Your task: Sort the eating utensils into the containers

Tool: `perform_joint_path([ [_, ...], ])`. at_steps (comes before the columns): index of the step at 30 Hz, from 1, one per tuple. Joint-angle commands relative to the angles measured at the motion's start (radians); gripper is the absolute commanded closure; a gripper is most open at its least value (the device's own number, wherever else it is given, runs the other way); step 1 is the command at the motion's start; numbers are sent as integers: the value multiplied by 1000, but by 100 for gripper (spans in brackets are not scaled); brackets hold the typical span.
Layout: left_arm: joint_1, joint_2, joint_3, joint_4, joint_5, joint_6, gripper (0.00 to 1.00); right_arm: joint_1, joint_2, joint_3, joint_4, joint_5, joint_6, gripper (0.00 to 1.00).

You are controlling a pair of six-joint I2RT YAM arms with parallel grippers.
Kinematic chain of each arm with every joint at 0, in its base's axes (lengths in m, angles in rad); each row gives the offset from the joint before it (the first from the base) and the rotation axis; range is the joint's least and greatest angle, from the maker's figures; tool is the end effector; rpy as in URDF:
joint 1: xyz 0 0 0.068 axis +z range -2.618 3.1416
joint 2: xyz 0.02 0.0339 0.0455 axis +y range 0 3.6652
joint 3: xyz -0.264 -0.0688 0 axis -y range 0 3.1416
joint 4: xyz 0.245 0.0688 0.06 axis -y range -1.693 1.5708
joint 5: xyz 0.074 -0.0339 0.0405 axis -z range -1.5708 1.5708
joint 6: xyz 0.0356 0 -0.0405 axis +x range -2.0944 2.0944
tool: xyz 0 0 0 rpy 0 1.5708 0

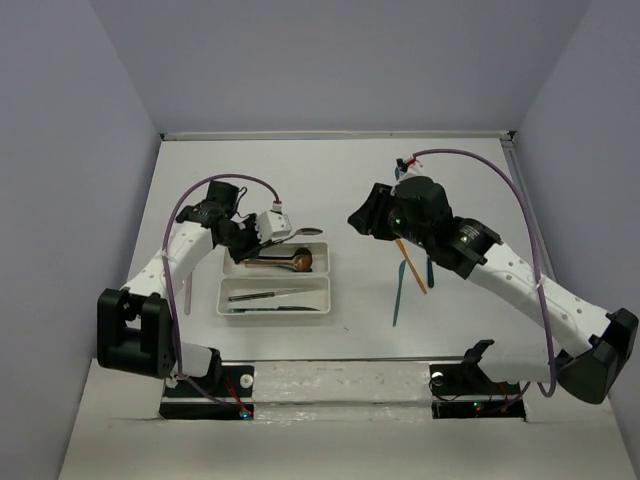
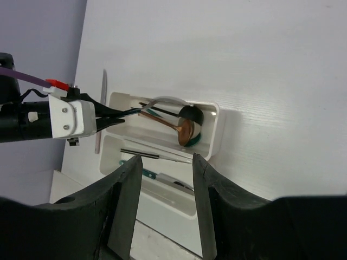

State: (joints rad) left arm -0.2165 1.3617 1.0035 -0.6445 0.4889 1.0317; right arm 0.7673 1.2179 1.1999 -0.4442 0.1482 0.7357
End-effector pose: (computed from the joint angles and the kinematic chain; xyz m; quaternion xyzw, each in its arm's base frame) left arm 0.2625 -0.0748 0.2532 0.5993 0.7162 -0.1055 0.3417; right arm 0.1998 0.1854 0.3681 0.0256 0.8484 0.3124 0.4265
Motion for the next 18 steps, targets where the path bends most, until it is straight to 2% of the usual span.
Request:
perform_joint_path([
  [1,23,48,24,-125,-12,177,100,-2,-8,-29,-37,54,-27,52],
  [15,23,185,80,-173,-67,286,100,-2,94,-25,-41,34,-35,53],
  [17,23,201,95,-173,-78,298,86,-2,104,-26,-42,37,-38,53],
  [18,23,204,101,-172,-76,298,83,-2,107,-26,-41,39,-38,53],
])
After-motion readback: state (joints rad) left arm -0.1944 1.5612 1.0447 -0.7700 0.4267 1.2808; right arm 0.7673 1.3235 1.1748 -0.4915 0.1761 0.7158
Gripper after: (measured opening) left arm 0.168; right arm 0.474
